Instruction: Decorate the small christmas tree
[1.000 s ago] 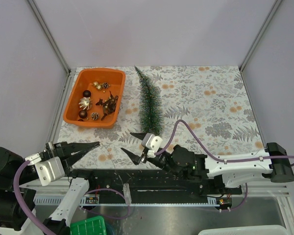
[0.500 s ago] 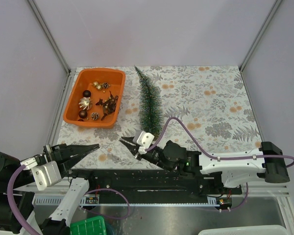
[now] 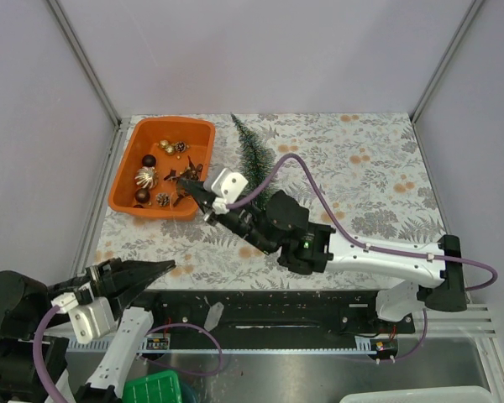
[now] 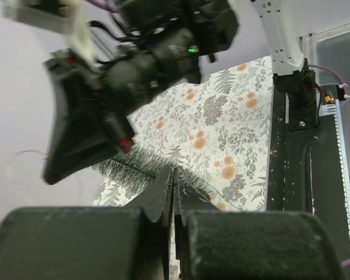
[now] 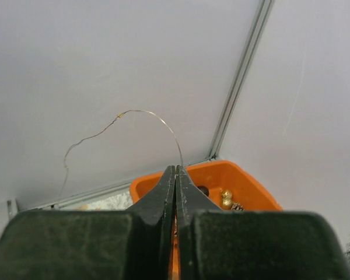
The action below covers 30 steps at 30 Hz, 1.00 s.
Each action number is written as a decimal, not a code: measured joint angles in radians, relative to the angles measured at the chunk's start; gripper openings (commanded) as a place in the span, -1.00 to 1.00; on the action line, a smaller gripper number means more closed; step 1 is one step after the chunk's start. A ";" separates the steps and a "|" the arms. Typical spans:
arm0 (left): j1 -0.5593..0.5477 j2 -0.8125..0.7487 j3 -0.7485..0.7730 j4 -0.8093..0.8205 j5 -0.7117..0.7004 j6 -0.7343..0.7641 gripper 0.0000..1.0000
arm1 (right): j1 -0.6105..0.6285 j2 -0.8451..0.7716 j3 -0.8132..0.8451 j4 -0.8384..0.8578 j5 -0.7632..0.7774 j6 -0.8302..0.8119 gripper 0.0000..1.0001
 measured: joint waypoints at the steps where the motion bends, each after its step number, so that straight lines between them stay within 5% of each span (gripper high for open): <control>1: 0.000 -0.013 -0.009 0.001 0.010 0.009 -1.00 | -0.013 0.016 0.029 -0.007 -0.009 0.000 -1.00; 5: 0.000 -0.046 -0.033 0.001 0.023 0.044 -0.84 | -0.062 0.092 0.139 -0.050 -0.058 0.000 -1.00; 9: 0.001 -0.074 -0.069 -0.005 0.020 0.112 0.08 | -0.070 0.152 0.215 -0.097 -0.103 0.002 -1.00; 11: 0.008 -0.086 -0.084 -0.009 0.017 0.159 0.39 | -0.070 0.170 0.247 -0.112 -0.129 0.005 -1.00; 18: 0.047 -0.126 -0.175 0.037 -0.018 0.262 0.54 | -0.070 0.178 0.332 -0.127 -0.185 0.021 -1.00; 30: 0.050 -0.121 -0.251 0.399 -0.162 -0.026 0.87 | -0.070 0.179 0.508 -0.151 -0.237 0.006 -1.00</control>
